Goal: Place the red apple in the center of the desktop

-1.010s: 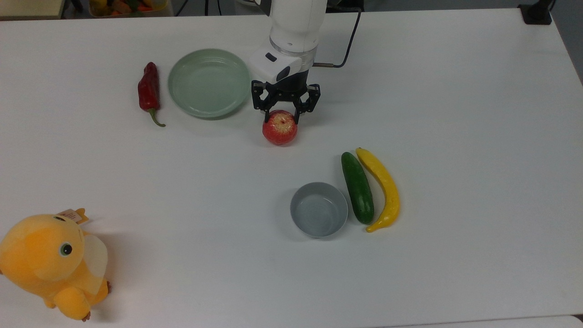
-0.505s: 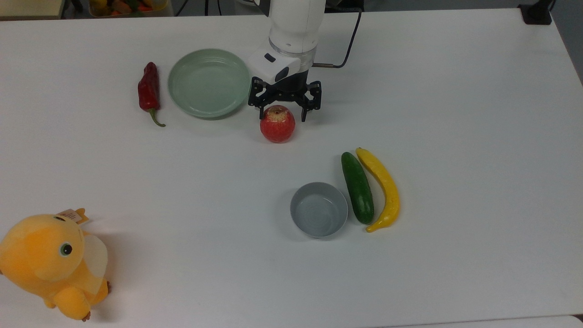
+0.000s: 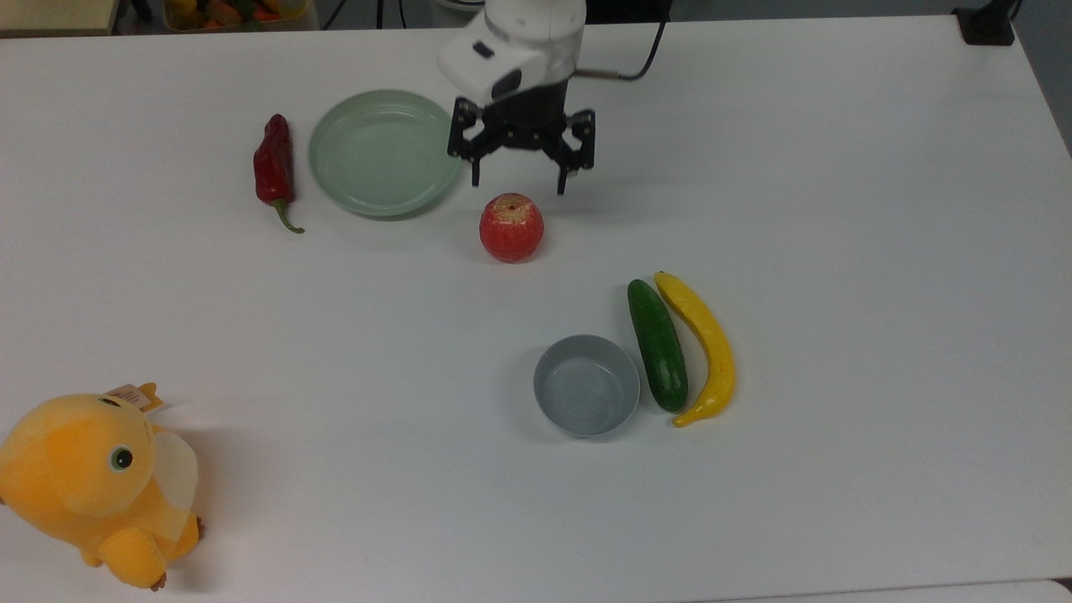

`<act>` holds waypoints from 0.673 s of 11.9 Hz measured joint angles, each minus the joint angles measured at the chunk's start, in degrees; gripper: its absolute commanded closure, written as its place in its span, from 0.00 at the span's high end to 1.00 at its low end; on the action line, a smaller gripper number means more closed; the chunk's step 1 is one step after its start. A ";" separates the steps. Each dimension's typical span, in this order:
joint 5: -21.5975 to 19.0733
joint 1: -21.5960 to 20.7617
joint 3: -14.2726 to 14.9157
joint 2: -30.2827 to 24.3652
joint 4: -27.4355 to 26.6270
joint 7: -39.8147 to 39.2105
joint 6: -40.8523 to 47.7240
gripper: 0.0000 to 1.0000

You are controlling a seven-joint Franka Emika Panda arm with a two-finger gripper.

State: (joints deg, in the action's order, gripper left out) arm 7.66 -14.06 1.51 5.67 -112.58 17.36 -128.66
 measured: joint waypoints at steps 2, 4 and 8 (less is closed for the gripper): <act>-2.43 0.16 0.00 -2.50 7.50 0.00 11.37 1.00; -4.41 0.63 0.33 -4.02 13.52 0.00 19.76 1.00; -9.46 3.08 1.77 -4.69 18.82 -1.32 28.98 1.00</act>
State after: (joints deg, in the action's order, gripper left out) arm -1.80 -10.98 3.29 0.97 -93.76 16.04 -99.68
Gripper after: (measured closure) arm 0.000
